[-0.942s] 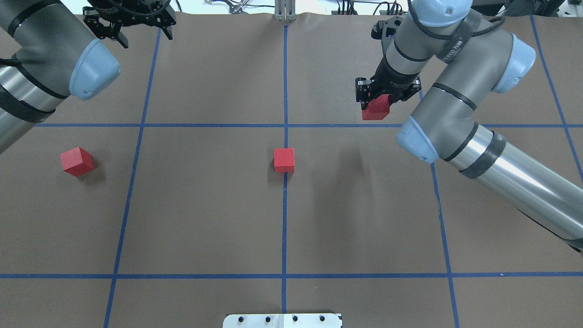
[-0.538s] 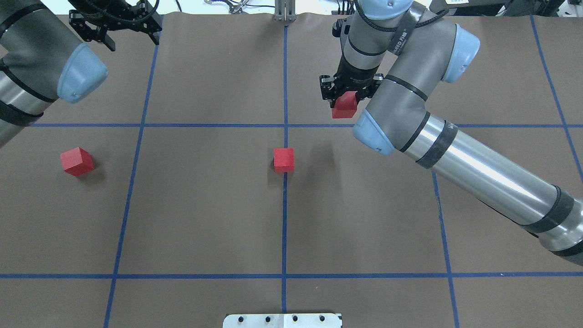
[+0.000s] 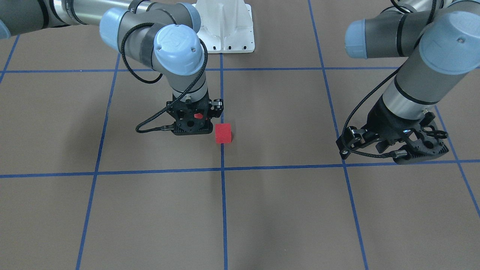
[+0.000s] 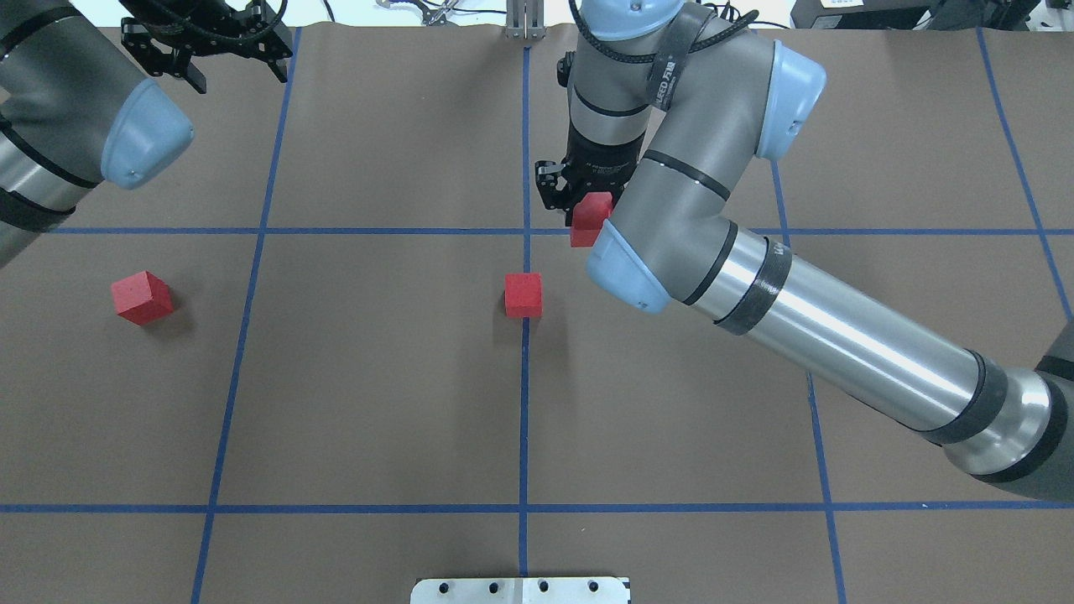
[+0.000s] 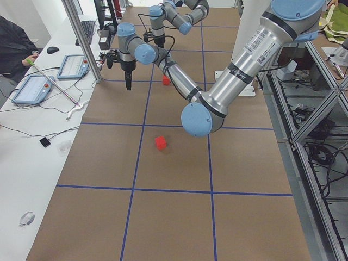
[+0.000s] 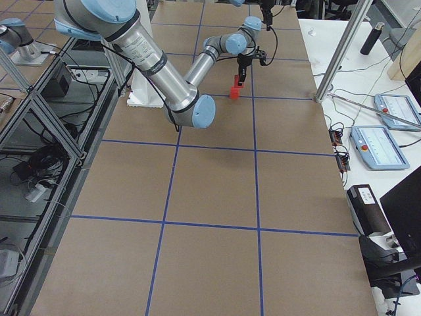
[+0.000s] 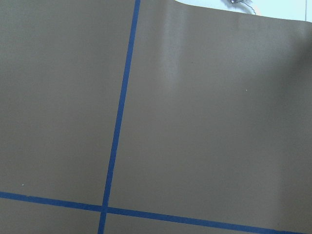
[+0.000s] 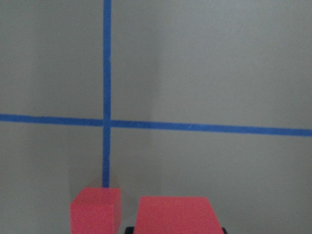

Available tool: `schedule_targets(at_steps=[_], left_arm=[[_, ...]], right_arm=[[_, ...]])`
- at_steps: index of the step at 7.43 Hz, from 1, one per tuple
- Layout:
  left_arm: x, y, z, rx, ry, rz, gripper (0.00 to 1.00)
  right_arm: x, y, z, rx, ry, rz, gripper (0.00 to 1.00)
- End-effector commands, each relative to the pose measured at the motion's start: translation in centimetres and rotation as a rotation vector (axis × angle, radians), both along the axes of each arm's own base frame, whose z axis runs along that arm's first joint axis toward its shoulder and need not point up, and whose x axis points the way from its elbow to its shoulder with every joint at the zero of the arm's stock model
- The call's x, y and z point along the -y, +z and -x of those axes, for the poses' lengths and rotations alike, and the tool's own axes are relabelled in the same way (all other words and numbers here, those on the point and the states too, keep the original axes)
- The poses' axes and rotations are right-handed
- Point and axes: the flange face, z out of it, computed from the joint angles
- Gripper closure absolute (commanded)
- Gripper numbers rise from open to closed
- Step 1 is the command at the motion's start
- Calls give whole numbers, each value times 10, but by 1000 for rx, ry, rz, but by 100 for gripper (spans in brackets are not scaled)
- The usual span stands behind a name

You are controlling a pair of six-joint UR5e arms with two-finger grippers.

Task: Form red blocks into L shape at center
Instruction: 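Carry the red cube with the right gripper toward the center cube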

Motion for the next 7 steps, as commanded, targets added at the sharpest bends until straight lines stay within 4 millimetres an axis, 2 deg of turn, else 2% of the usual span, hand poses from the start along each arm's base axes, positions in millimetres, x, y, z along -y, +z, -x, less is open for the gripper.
schedule_targets(at_steps=[1,2,3,4,7], left_arm=[[1,1,0,1,-1,3,0],[2,3,-1,3,-1,7,0],[1,3,-2,3,0,7,0],[2,4,-2,4,-1,9,0],[3,7,-3,8,-2,15,0]], right_arm=[[-56,-4,47,-21,-35,28,100],[-85,7,73,-49,-74,18,100],[-91,3,80,-56,-72,-8,100],[-102,9,89,-63,-88,-8,100],[-94,12,99,-21,-78,-28,100]])
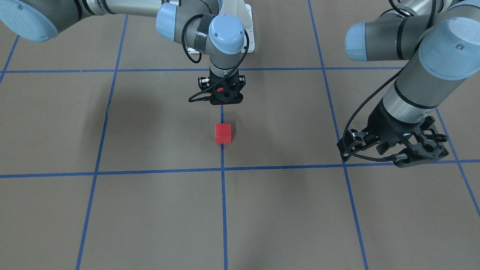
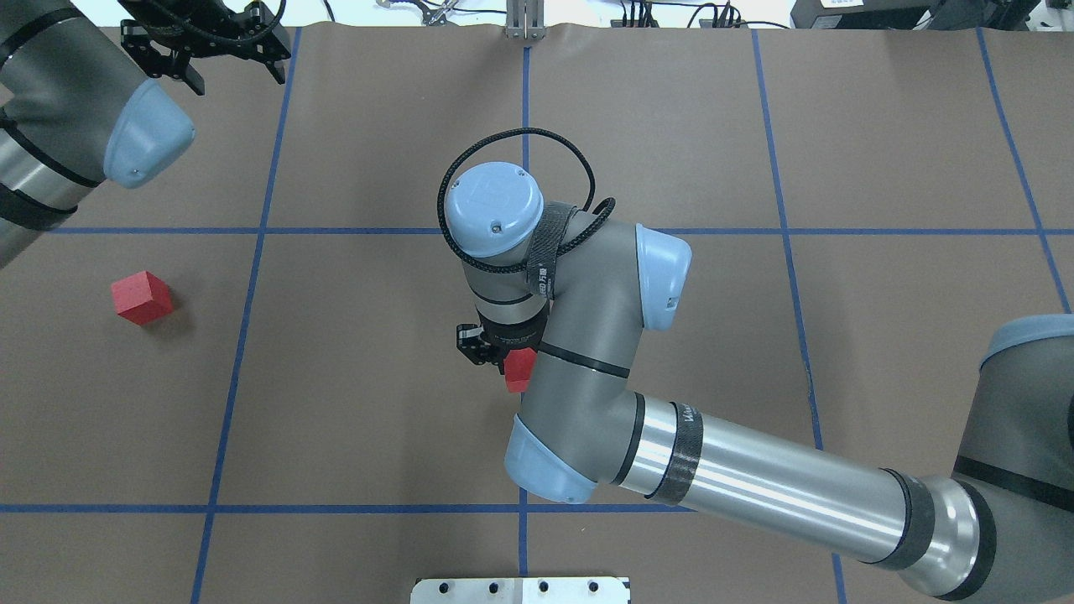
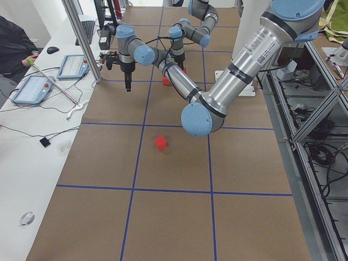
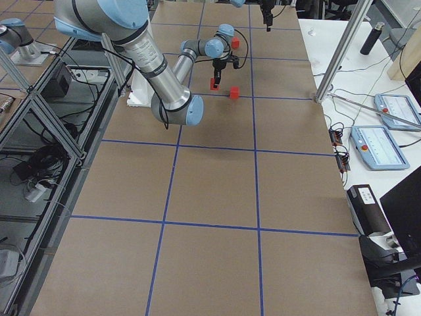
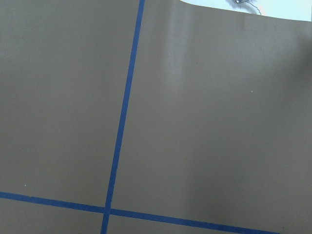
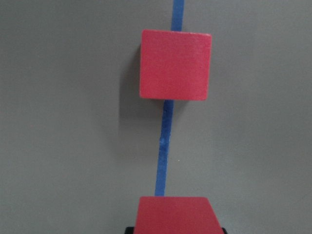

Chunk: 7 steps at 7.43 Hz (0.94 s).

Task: Form red blocks into L shape at center
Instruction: 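Lower the held cube beside the center cube, nearer the robot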

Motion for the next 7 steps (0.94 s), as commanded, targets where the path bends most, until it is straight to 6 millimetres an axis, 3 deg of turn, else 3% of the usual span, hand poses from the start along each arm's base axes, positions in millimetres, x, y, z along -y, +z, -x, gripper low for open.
schedule_targets(at_steps=[1,5,7], left_arm=[[1,1,0,2,0,3,0],[3,5,0,7,-3,10,0],[4,5,-1,7,-3,10,0]], right_arm=[[7,0,4,44,13,-17,100],[19,13,-3,22,55,-9,100],[24,28,4,38,64,-20,100]])
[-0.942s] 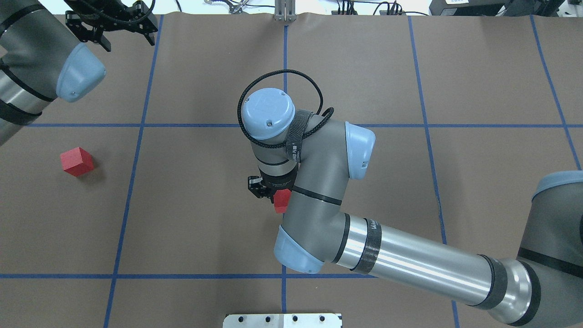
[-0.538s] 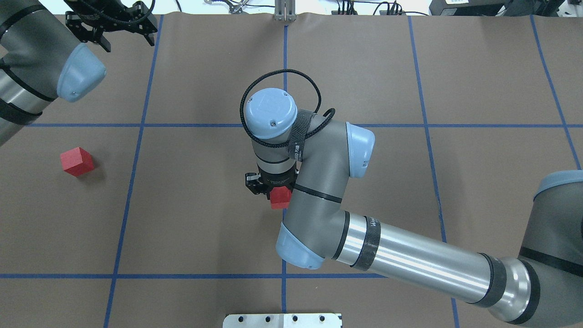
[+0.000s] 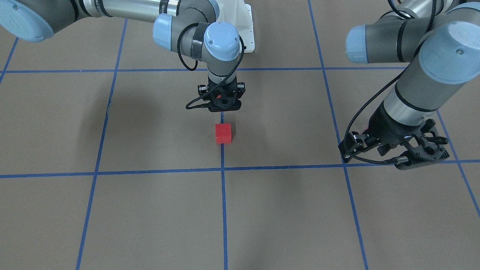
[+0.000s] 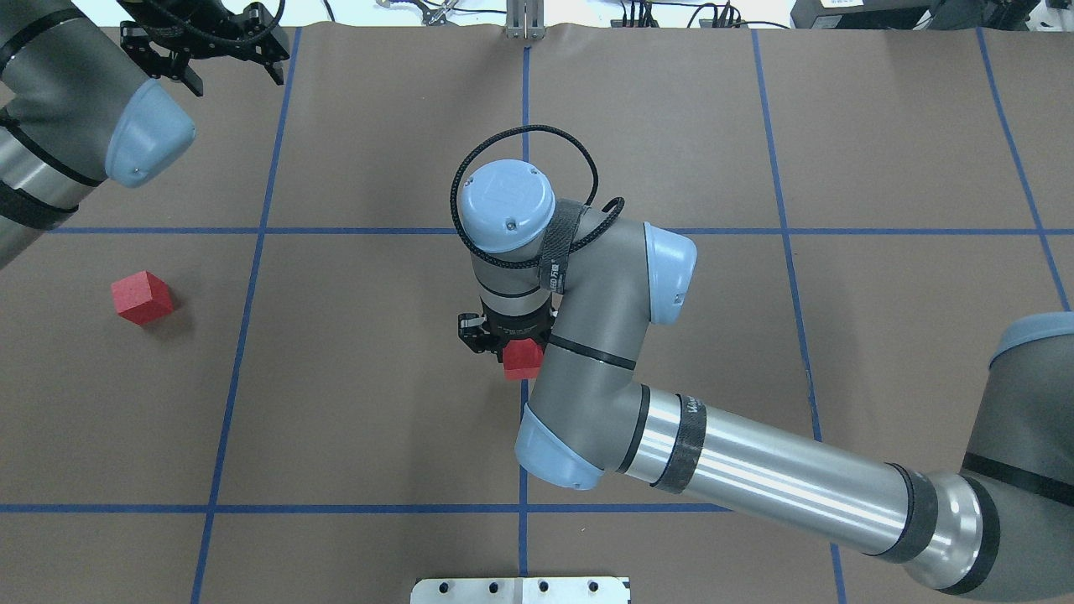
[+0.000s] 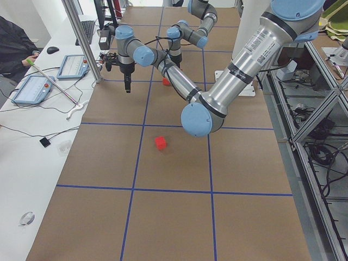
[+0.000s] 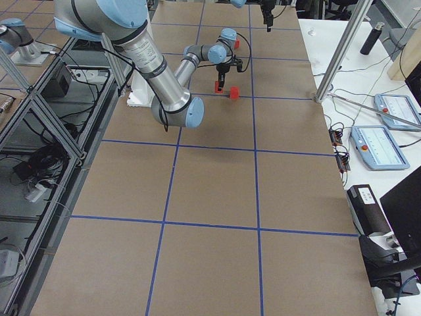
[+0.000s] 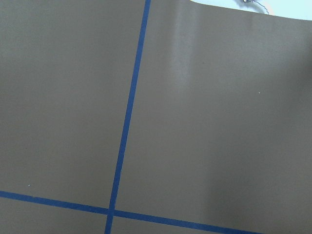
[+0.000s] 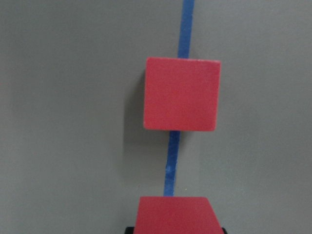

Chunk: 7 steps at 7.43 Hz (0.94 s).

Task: Form red blocks into L shape at center
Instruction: 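Lower the held cube beside the center cube, nearer the robot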

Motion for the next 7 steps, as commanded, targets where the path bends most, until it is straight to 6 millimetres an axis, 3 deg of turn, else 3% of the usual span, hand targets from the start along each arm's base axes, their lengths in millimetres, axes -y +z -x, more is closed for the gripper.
schedule_targets(at_steps=[1,7], left_arm=[[1,2,0,2,1,2,0],[5,9,-1,10,0,15,0]], right_arm=[[9,14,11,38,32,-2,100],[20,6,1,44,111,-42,100]])
